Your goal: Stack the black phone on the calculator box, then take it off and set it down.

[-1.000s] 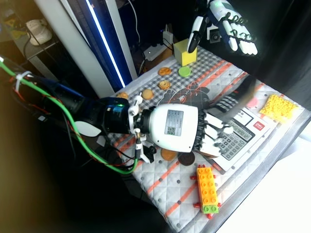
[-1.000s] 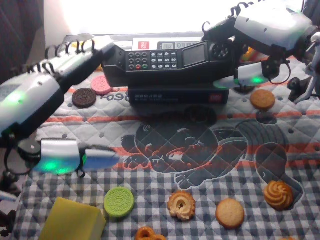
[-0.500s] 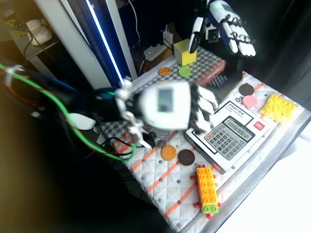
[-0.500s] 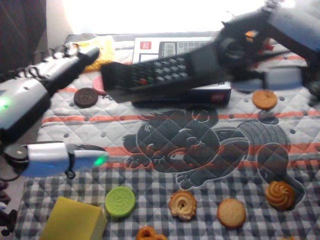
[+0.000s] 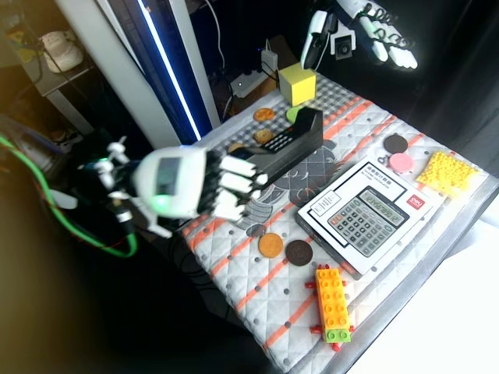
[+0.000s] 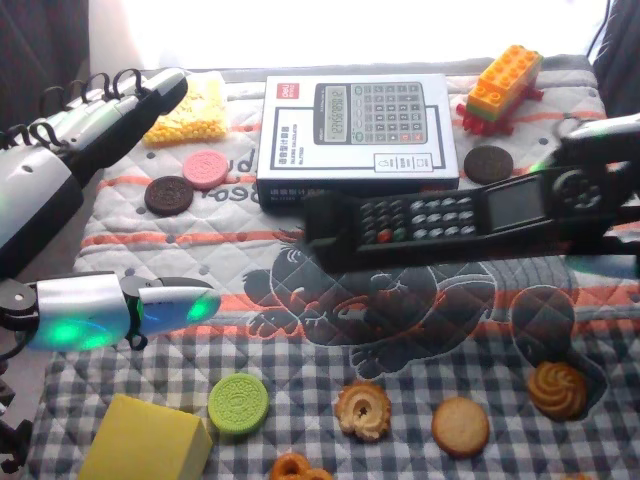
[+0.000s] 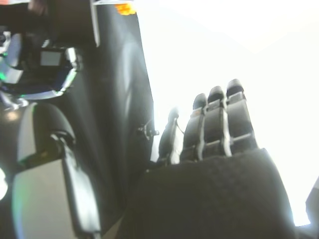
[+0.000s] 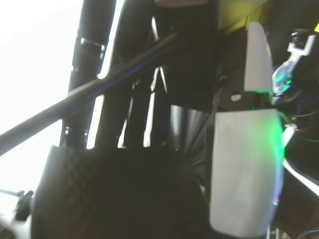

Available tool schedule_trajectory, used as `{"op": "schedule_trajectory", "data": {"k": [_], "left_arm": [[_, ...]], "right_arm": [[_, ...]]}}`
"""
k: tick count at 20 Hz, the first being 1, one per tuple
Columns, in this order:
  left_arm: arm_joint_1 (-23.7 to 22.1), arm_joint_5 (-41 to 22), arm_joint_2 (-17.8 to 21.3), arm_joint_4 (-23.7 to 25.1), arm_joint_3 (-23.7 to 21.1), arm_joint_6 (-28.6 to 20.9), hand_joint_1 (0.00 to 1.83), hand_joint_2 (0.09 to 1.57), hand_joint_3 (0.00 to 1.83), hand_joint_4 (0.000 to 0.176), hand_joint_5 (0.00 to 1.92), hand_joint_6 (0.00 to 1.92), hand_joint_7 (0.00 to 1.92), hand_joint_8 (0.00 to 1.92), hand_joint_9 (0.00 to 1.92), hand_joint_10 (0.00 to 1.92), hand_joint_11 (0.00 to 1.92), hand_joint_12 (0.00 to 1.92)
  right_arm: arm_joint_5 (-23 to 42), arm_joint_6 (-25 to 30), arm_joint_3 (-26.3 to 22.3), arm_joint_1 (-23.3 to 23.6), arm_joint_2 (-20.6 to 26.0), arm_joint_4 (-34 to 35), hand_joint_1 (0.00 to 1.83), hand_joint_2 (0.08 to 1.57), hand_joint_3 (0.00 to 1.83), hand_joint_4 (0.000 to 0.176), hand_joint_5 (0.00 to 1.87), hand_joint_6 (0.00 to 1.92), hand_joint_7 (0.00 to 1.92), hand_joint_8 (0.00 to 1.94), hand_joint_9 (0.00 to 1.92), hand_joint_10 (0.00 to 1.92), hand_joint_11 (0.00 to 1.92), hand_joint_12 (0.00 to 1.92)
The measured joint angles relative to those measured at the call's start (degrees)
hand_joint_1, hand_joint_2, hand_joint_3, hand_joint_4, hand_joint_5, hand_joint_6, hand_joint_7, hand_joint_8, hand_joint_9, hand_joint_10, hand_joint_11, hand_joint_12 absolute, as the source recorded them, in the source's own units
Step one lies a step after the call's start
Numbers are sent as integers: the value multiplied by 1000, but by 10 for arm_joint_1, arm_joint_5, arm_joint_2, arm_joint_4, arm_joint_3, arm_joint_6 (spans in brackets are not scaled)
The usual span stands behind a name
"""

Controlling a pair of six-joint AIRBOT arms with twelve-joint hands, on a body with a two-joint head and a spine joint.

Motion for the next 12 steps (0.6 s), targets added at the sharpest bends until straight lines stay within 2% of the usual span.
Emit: {"op": "schedule_trajectory", "data": {"k": [1, 2, 3, 4, 5, 6, 7, 8, 9, 10, 11, 12], "left_arm": [[0, -1, 0, 0, 0, 0, 676, 825, 0, 78, 0, 0, 0, 0, 0, 0, 0, 0], [0, 0, 0, -5, 0, 0, 666, 827, 0, 92, 0, 0, 0, 0, 0, 0, 0, 0], [0, 0, 0, -6, 1, 0, 671, 825, 0, 98, 0, 0, 0, 0, 0, 0, 0, 0], [0, -1, 0, -8, 1, -1, 674, 827, 0, 98, 0, 0, 0, 0, 0, 0, 0, 0], [0, -1, 0, -6, 1, -2, 682, 824, 0, 100, 0, 0, 0, 0, 0, 0, 0, 0], [0, 0, 0, -5, 3, -14, 669, 822, 0, 96, 0, 0, 0, 0, 0, 0, 0, 0], [0, 0, 0, -3, 6, -23, 646, 823, 0, 87, 0, 0, 0, 0, 0, 0, 0, 0], [0, 0, 0, -8, 15, -47, 625, 831, 1, 89, 0, 0, 0, 0, 0, 0, 0, 0], [0, 0, 0, -10, 16, -49, 599, 835, 2, 97, 0, 0, 0, 0, 0, 0, 0, 0], [0, 0, 0, -14, 19, -60, 599, 835, 2, 97, 0, 0, 0, 0, 0, 0, 0, 0], [5, -3, 0, -10, 20, -71, 613, 854, 10, 131, 0, 0, 0, 0, 0, 0, 0, 0], [7, -3, 0, -9, 20, -76, 613, 854, 10, 131, 0, 0, 0, 0, 0, 0, 0, 0]], "right_arm": [[-2, 0, 1, -12, 0, 12, 1282, 1062, 1, 0, 974, 864, 1262, 632, 1419, 2, 1147, 573], [-9, 0, 5, -27, -2, 26, 1287, 1066, 2, 0, 984, 804, 1227, 731, 1421, 1, 1151, 590], [-17, 1, 7, -29, -6, 30, 1272, 1081, 1, 0, 948, 892, 1192, 767, 1340, 0, 1092, 519], [-24, 2, 8, -29, -8, 30, 1219, 1137, 8, 0, 837, 1166, 1047, 905, 1115, 8, 963, 384], [-26, 2, 8, -29, -8, 28, 1089, 1140, 2, 0, 675, 449, 800, 344, 947, 1, 870, 281], [-31, 5, 8, -34, -8, 25, 1042, 1105, 0, 0, 453, 120, 495, 81, 594, 0, 606, 142], [-33, 9, 9, -38, -9, 23, 970, 1032, 0, 66, 262, 23, 234, 15, 286, 0, 359, 31], [-40, 23, 12, -49, -10, 16, 893, 972, 0, 113, 169, 4, 125, 2, 150, 0, 228, 5], [-42, 24, 12, -49, -10, 16, 810, 920, 0, 163, 33, 0, 24, 0, 29, 0, 104, 0], [-42, 28, 12, -52, -10, 18, 810, 920, 0, 163, 33, 0, 24, 0, 29, 0, 104, 0], [-41, 30, 13, -54, -9, 17, 735, 859, 0, 175, 0, 0, 0, 0, 0, 0, 3, 0], [-41, 30, 13, -54, -8, 17, 735, 859, 0, 175, 0, 0, 0, 0, 0, 0, 3, 0]]}}
